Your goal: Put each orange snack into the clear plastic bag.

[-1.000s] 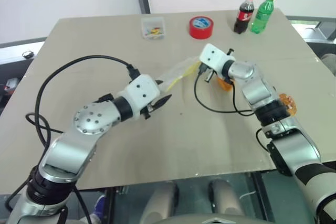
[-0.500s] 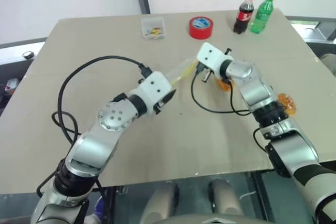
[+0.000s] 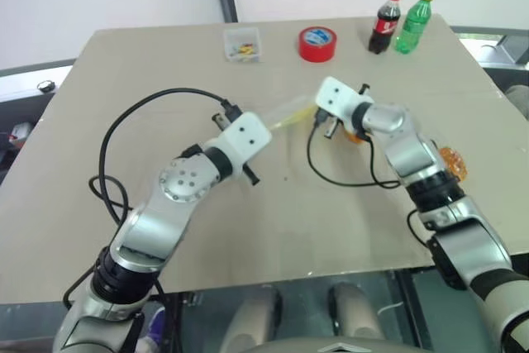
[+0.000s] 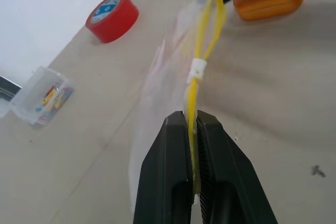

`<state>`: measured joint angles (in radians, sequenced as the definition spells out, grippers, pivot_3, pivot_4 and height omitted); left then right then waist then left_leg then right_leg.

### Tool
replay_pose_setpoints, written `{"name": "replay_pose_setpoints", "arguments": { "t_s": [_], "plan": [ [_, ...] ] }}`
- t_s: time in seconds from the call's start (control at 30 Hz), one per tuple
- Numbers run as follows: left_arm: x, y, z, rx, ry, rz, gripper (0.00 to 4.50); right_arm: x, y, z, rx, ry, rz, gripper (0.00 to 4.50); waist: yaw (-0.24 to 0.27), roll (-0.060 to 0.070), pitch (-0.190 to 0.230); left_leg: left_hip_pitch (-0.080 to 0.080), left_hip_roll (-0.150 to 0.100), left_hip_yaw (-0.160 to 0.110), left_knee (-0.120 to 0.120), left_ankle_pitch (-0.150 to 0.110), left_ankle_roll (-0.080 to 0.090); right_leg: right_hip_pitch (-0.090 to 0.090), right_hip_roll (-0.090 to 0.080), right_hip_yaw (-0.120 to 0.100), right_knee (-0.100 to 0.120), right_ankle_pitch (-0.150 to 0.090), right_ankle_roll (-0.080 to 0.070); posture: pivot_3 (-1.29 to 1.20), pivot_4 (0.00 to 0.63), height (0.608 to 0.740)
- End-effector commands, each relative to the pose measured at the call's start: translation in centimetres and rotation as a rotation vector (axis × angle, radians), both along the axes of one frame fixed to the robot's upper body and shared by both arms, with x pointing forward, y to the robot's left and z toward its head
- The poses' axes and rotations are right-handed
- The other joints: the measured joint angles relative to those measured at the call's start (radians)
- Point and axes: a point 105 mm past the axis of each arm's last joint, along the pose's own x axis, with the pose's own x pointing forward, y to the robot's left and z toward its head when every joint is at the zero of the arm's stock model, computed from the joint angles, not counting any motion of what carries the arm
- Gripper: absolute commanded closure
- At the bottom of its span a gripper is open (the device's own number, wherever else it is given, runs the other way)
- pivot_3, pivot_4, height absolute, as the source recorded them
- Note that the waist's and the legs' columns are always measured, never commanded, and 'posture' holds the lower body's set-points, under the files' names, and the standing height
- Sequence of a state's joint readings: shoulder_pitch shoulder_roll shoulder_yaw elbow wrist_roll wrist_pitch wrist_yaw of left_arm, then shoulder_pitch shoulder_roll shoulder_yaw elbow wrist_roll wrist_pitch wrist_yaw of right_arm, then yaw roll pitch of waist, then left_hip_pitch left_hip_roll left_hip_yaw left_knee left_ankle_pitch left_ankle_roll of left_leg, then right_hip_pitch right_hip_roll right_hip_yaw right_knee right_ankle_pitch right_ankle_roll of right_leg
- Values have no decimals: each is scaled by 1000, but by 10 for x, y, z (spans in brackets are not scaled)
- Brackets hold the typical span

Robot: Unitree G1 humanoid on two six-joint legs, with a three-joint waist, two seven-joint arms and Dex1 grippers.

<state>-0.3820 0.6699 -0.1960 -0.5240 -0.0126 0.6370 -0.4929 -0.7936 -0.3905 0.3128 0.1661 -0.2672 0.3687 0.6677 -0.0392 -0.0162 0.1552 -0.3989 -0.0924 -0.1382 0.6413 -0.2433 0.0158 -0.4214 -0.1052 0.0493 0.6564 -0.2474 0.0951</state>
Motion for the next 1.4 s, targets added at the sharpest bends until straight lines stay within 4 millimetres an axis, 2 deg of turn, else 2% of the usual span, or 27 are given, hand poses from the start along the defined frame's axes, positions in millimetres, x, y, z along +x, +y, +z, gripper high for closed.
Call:
{"name": "replay_pose_setpoints", "arguments": {
  "t_s": [0.03,0.07,0.2,0.23,0.27,0.33,0.37,0.57,0.8,1.0,1.17,1.2,1.27,1.4],
  "plan": [
    [3,8,15,-8,-70,-16,4500,-19,-13,14,98,-20,-36,2626,2,0,0,0,0,0,0,0,0,0,0,0,0,0,0,0,150,740],
    [3,7,15,-2,-79,-22,4500,-25,-18,13,119,-6,-45,2405,3,0,0,0,0,0,0,0,0,0,0,0,0,0,0,0,150,740],
    [5,9,11,32,-106,-23,4500,-48,-22,18,311,80,-47,2405,3,0,0,0,0,0,2,0,0,0,0,0,1,0,0,0,150,740],
    [6,9,10,39,-111,-28,4500,-53,-19,20,377,120,-40,3004,1,0,0,0,0,0,2,0,0,0,0,0,2,0,0,0,150,740],
    [5,8,9,44,-115,-37,4500,-59,-14,21,431,159,-24,3308,-1,0,0,0,0,1,3,0,0,0,0,1,3,0,0,0,150,740],
    [5,6,9,49,-122,-52,4500,-66,0,24,533,227,12,4218,-2,0,0,1,1,1,3,0,0,0,1,1,5,0,0,0,150,740],
    [5,5,9,50,-125,-57,4500,-68,8,26,572,253,27,4462,-2,0,0,1,1,0,3,0,0,0,1,1,5,0,0,0,150,740],
    [5,4,11,51,-140,-63,4500,-67,31,30,680,322,45,4462,3,0,0,0,0,0,5,0,0,0,0,1,5,0,0,0,150,740],
    [-2,-3,10,65,-163,-93,4500,-62,49,28,741,386,56,4462,-3,0,0,0,0,0,5,0,0,0,0,0,5,0,0,0,150,740],
    [-8,-8,8,75,-174,-134,4500,-52,53,12,741,431,12,4462,-2,0,0,0,0,0,5,0,0,0,0,0,5,0,0,0,150,740],
    [-15,-4,-6,112,-149,-173,4500,-28,48,-1,917,495,-154,4462,-4,1,0,1,1,1,4,0,0,0,1,1,6,0,0,0,150,740],
    [-15,-1,-8,122,-145,-169,4500,-23,44,-2,906,460,-178,4462,-3,1,0,1,1,0,4,0,0,0,1,1,6,0,0,0,150,740],
    [-15,4,-12,141,-140,-167,4500,-15,35,2,743,237,-185,4462,0,1,0,1,0,0,4,0,0,0,0,1,6,0,0,0,150,740],
    [-14,8,-15,148,-131,-181,4500,-18,40,3,352,-112,-31,4462,0,2,1,1,-2,0,5,0,0,0,-1,0,5,0,0,0,150,740]
  ]
}}
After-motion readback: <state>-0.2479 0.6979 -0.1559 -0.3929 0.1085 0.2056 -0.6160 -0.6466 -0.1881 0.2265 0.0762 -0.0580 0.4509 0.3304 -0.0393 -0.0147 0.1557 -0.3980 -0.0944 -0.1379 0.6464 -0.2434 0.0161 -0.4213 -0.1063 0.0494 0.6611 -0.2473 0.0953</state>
